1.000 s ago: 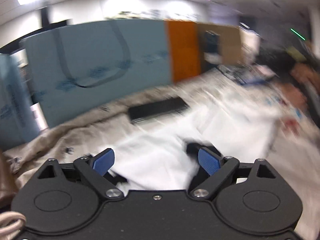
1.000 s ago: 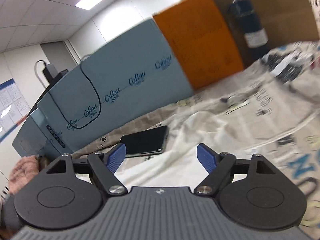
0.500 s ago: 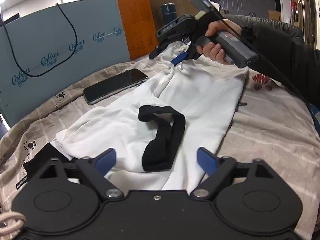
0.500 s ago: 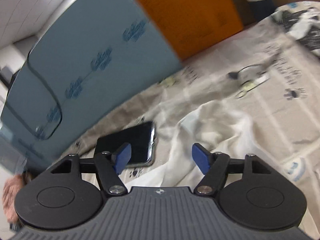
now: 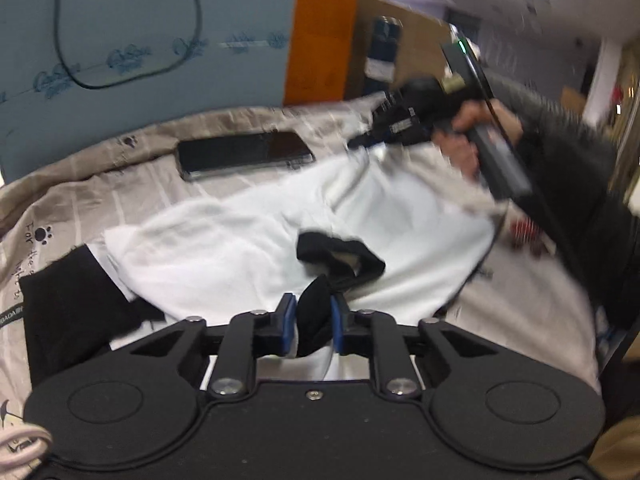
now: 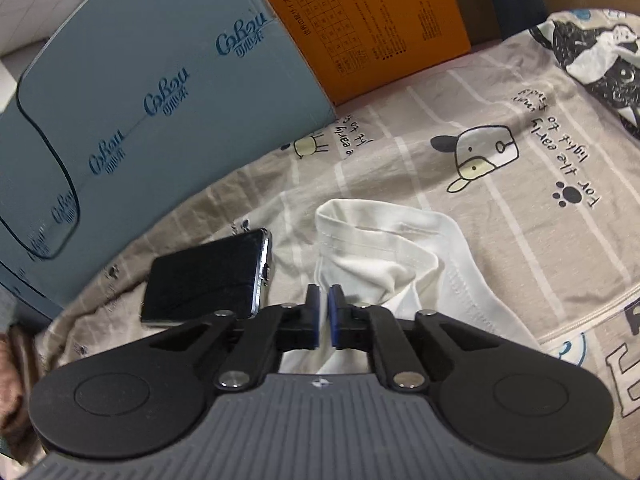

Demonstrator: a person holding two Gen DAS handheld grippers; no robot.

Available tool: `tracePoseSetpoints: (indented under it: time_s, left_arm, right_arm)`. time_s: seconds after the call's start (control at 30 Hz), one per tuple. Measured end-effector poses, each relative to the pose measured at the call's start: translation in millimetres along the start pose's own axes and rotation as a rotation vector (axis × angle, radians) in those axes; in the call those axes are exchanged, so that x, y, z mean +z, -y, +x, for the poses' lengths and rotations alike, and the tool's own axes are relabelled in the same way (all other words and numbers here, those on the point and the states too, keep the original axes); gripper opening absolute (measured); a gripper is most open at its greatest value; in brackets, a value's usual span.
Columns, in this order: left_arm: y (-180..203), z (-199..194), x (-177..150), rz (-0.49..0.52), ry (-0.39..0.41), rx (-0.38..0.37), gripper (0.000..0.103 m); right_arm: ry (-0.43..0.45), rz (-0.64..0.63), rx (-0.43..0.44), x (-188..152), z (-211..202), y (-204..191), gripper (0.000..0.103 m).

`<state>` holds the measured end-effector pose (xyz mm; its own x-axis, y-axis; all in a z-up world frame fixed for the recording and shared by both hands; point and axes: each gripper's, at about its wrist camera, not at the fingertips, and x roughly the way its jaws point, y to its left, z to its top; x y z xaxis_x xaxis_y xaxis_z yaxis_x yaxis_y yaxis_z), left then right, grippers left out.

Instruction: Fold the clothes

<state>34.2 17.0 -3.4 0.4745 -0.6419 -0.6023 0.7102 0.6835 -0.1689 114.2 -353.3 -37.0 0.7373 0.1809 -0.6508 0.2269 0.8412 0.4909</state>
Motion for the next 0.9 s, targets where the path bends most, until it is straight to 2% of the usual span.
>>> tracePoseSetpoints:
  time_s: [0.03,0.13,0.2,0.3,0.37,0.4,0.47,0.53,0.6,0.67,0.7,0.8,0.9]
  left_arm:
    - [-1.4,-2.3,2.1,-0.009,0.008,-0.011,0.018]
    - [0.9,-2.9,8.0,0.024,0.032,0.045,0.016]
    - [-2.5,-2.5,12.8,0.004,0.027,0.037,0.015]
    - [-3.1,-2.3,6.1,0.021,-0.06,-0.039,0.02]
    - [1.2,-5.3,-2.5,0.065,-0.091,-0.046,0.021]
    - [3.1,-9.1,-5.6,0.088,-0.091,-0.044,0.026]
    - [2.0,-26.2,-4.8,0.12,-0.027,-0.02,0.034]
    - [-4.7,-44.6,-1.8,0.139,0.04,0.06,0.042]
    - [-9.1,-50.2,-2.7,0.218,0.048,0.202,0.05]
    - [-11.5,-42.4,-7.3,0.319,-0.008,0.319,0.052]
    - [-11.3,-35.4,-9.5,0.364,-0.044,0.346,0.052]
    - [-0.7,-17.1,-19.4,0.528,-0.109,0.341,0.052]
    - [12.3,-4.7,-24.6,0.696,-0.107,0.337,0.053]
  right_arm:
    - [0.0,0.008,0.011,1.4,-1.3,0.9,0.004]
    - [0.009,0.036,0.033,6.8,-4.4,2.3,0.004]
    - [0.012,0.044,0.036,10.4,-3.6,2.7,0.004]
    - [-0.013,0.058,0.047,9.8,-2.4,5.3,0.004]
    - [-0.031,0.071,0.058,8.0,-1.4,8.9,0.004]
    - [-0.032,0.076,0.065,8.0,-0.8,9.9,0.004]
    - [-0.035,0.086,0.076,8.9,1.5,10.5,0.007]
    - [-0.039,0.085,0.075,8.5,3.7,9.8,0.007]
    - [-0.044,0.084,0.072,7.9,5.6,9.3,0.007]
    - [-0.046,0.084,0.07,7.6,6.2,8.9,0.007]
    - [-0.047,0.083,0.069,7.4,6.4,8.6,0.007]
    - [-0.045,0.076,0.062,7.1,6.0,6.9,0.008]
    - [-0.046,0.075,0.058,7.4,6.4,5.2,0.009]
